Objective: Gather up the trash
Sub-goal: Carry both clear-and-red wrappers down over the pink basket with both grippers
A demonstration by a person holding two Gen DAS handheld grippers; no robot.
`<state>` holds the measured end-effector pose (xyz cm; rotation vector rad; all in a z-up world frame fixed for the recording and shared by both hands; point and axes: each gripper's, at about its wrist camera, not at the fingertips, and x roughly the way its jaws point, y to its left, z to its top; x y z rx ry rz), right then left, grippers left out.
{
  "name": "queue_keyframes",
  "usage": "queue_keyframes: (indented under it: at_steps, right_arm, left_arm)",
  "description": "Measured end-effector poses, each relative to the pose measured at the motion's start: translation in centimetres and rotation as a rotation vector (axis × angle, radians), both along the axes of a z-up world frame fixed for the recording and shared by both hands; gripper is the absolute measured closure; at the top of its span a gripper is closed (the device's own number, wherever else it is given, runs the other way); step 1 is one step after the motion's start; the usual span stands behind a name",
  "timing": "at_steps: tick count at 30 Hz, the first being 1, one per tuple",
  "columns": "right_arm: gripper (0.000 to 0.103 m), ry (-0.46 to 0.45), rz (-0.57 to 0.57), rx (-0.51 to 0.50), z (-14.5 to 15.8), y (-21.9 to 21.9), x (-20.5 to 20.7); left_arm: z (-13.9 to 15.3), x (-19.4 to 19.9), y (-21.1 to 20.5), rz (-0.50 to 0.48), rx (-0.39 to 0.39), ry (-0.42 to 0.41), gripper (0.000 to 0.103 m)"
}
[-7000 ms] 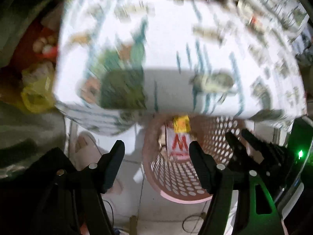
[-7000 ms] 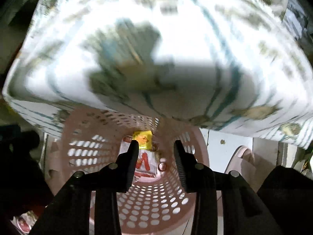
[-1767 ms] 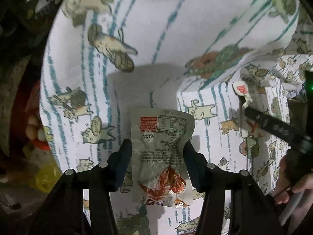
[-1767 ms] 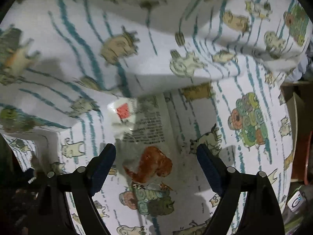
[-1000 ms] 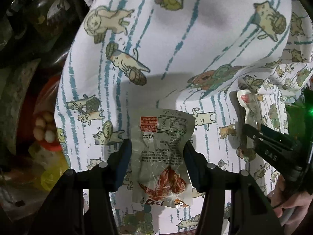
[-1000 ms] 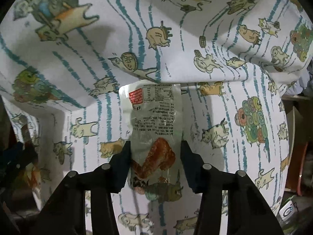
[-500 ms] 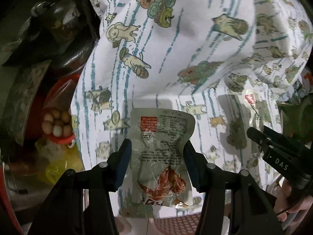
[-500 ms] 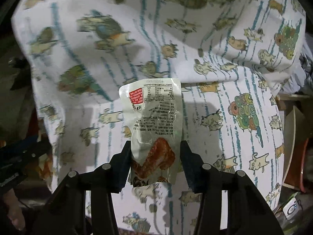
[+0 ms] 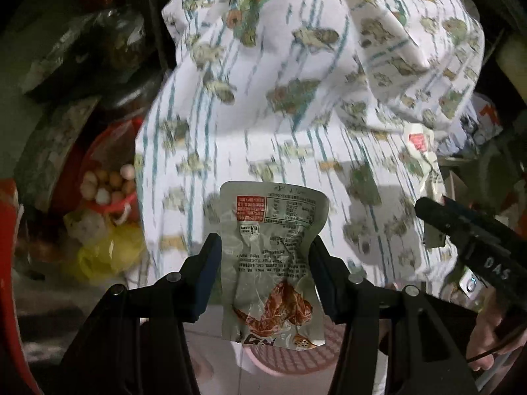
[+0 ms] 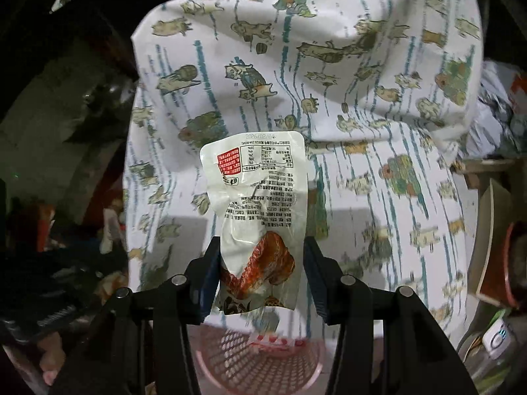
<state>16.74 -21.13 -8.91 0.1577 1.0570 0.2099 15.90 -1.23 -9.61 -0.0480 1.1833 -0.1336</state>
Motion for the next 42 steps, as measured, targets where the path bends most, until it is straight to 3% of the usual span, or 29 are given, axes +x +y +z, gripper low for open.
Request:
queue_keyframes:
  at_steps: [5, 12, 17, 22, 32, 33, 36, 42]
  right_arm:
    - [0.052, 0.044, 0.011, 0.060, -0.9, -0.5, -4.0]
    - [0.052, 0.180, 0.012, 0.092, -5.1, -0.3, -7.6]
    - [0.052, 0.201, 0.009, 0.089, -6.3, -1.0, -8.4]
    - [0.051, 0.231, -0.032, 0.131, -7.4, -2.4, -7.8]
    - [0.051, 0.284, -0.018, 0.144, -9.7, -1.9, -6.6]
    - [0.051, 0.286, -0.018, 0.144, -9.8, -1.9, -6.6]
    - [0.051, 0.294, -0.014, 0.144, -10.0, -1.8, -6.5]
    - [0.051, 0.316, 0.017, 0.122, -10.8, -0.9, -7.5]
  left_arm:
    - [-1.7, -3.3, -1.0, -0.014, -0.022, 0.050, 0.051]
    - [-5.7, -5.5, -2.7, -0.049, -0.008, 0.111, 0.050]
    - [-10.0, -6.0, -3.2, -0.065, -0.063, 0.225, 0.050]
    - [-13.0, -5.8, -5.0, -0.163, 0.043, 0.262, 0.048]
    - [-18.4, -5.5, -6.4, -0.222, 0.119, 0.359, 0.045]
    - [-18.8, -5.5, -6.5, -0.229, 0.131, 0.369, 0.044]
    - [-19.7, -5.8, -6.6, -0.242, 0.150, 0.403, 0.024]
    - [-17.7, -6.6, -5.6, -0.218, 0.141, 0.426, 0.018]
